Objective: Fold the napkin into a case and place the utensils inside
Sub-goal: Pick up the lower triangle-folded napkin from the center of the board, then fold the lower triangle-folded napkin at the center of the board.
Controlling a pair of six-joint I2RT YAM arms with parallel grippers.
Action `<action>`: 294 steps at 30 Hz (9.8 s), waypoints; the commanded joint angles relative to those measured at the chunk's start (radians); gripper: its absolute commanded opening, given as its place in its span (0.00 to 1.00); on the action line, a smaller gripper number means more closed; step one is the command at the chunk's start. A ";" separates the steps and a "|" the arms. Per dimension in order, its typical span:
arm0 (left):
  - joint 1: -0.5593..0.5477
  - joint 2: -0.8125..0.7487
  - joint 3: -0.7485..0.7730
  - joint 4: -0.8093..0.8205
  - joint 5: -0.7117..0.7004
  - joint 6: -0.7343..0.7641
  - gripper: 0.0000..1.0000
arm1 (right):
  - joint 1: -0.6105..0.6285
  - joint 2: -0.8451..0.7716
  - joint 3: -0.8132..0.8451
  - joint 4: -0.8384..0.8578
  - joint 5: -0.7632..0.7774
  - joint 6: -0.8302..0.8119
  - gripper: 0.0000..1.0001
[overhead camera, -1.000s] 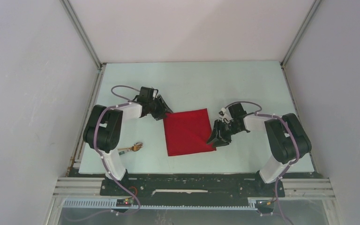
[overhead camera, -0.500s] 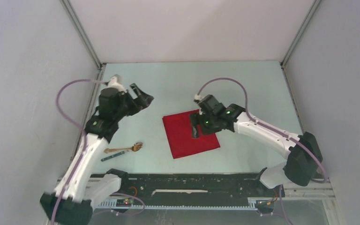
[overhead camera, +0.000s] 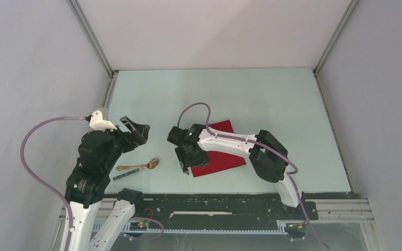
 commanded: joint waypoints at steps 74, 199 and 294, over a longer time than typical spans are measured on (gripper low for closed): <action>-0.041 0.917 -0.458 1.035 0.462 -0.495 0.87 | -0.228 -0.414 -0.696 0.736 -0.343 -0.020 0.00; -0.579 1.711 0.929 0.167 -0.253 -0.410 0.00 | -0.752 -0.751 -1.333 0.900 -0.661 -0.081 0.00; -0.534 1.630 0.759 0.286 -0.046 -0.310 0.00 | -0.819 -0.381 -0.835 0.900 -0.558 -0.313 0.53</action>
